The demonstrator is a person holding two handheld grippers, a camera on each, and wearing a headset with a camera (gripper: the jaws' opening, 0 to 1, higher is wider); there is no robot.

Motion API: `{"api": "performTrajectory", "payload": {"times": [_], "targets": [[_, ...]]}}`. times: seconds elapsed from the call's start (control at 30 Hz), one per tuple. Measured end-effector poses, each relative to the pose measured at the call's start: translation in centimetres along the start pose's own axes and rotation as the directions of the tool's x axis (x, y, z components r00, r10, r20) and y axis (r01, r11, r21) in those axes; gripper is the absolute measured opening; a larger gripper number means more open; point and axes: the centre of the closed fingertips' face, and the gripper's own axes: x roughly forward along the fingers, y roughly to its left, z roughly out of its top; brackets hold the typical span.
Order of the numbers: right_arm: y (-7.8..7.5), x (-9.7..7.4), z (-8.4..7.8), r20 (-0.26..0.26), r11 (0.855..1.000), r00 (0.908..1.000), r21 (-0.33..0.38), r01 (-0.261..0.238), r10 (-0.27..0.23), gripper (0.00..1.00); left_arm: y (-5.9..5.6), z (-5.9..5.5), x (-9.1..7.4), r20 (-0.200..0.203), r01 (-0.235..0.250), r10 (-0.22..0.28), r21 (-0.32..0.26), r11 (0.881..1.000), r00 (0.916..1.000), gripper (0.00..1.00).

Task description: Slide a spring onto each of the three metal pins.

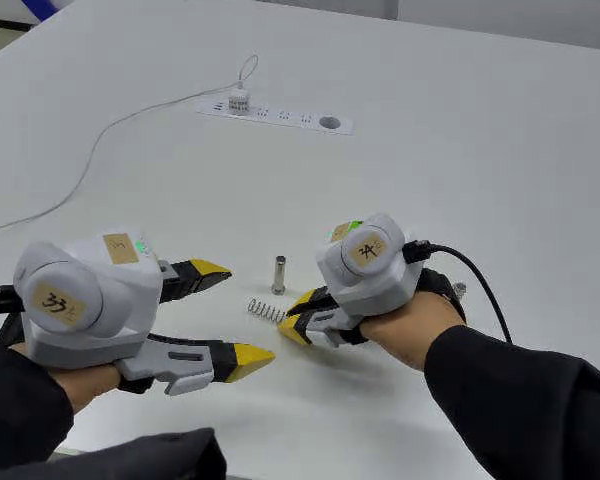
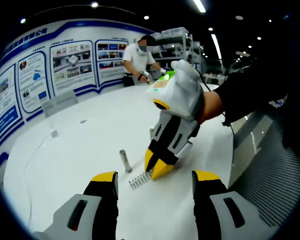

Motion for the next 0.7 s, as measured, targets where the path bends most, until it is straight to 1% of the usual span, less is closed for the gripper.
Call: {"api": "performTrajectory", "payload": {"times": [0.27, 0.5, 0.6, 0.7], "targets": [[0.8, -1.5, 0.5, -0.006, 1.000, 0.9999, -0.016, -0.010, 0.010, 0.12, -0.5, -0.2, 0.2, -0.012, 0.019, -0.019, 0.012, 1.000, 0.9997, 0.60], [1.4, -3.4, 1.5, -0.012, 0.999, 0.9997, -0.030, -0.022, 0.022, 0.11, -0.8, -0.5, 0.5, -0.032, 0.036, -0.035, 0.033, 0.999, 0.9989, 0.59], [1.7, -4.2, 2.1, -0.015, 0.999, 0.9993, -0.030, -0.035, 0.035, 0.11, -1.0, -0.7, 0.6, -0.043, 0.040, -0.038, 0.051, 0.998, 0.9983, 0.57], [2.5, -4.9, 2.6, -0.027, 0.998, 0.9975, -0.021, -0.066, 0.066, 0.11, -1.0, -0.8, 0.6, -0.050, 0.039, -0.036, 0.065, 0.997, 0.9981, 0.55]]}}
